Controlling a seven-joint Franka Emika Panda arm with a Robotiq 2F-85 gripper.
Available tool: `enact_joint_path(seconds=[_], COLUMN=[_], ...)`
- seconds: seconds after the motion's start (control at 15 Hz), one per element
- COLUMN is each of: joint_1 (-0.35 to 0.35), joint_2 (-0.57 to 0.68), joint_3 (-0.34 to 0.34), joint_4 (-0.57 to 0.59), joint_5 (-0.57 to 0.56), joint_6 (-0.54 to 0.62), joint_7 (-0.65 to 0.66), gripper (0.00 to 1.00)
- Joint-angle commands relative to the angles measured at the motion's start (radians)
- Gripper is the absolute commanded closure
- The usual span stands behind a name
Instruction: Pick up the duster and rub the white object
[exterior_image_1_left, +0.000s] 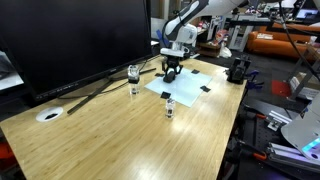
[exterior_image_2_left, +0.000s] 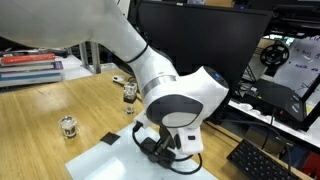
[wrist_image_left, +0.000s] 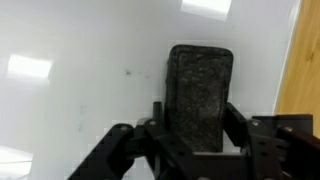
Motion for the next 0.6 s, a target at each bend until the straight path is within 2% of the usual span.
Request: enact_joint_path(seconds=[0.0,0.07,0.53], joint_1=[0.006,0.008,0.018], joint_2=[-0.048,-0.054,-0.082], joint_3=[-0.002,0.000,0.002], joint_4=[-0.197,-0.197,-0.197], joint_5=[-0.004,-0.003,-0.007], joint_6=[0.123,0.122,0.139], joint_7=[-0.024,-0.028,-0.037], gripper=[0.07,0.01,0.00])
